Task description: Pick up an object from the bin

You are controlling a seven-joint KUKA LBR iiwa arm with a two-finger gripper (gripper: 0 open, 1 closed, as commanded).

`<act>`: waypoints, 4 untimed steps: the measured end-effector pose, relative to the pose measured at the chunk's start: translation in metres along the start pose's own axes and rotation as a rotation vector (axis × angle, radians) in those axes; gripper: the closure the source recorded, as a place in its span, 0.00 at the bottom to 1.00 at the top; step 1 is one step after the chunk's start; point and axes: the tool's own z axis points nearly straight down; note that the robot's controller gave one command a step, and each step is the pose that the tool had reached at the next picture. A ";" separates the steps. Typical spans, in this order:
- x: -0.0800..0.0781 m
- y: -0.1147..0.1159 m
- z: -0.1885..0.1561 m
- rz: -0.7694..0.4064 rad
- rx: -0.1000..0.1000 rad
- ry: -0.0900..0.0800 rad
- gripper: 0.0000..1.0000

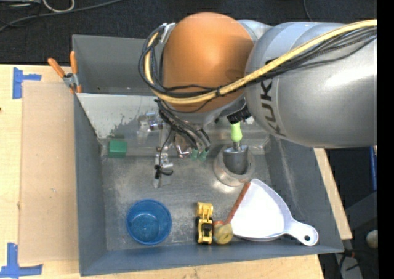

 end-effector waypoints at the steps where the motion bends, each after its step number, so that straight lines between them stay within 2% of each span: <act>1: 0.006 0.008 0.048 -0.035 0.002 0.006 0.00; 2: 0.009 -0.042 0.082 -0.334 0.000 0.006 0.00; 3: 0.039 0.012 0.092 -0.423 -0.001 0.017 0.00; 4: 0.031 0.007 0.087 -0.467 -0.007 0.012 0.00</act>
Offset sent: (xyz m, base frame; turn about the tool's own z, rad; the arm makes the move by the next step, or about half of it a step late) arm 0.0023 -0.0566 -0.0865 -0.3476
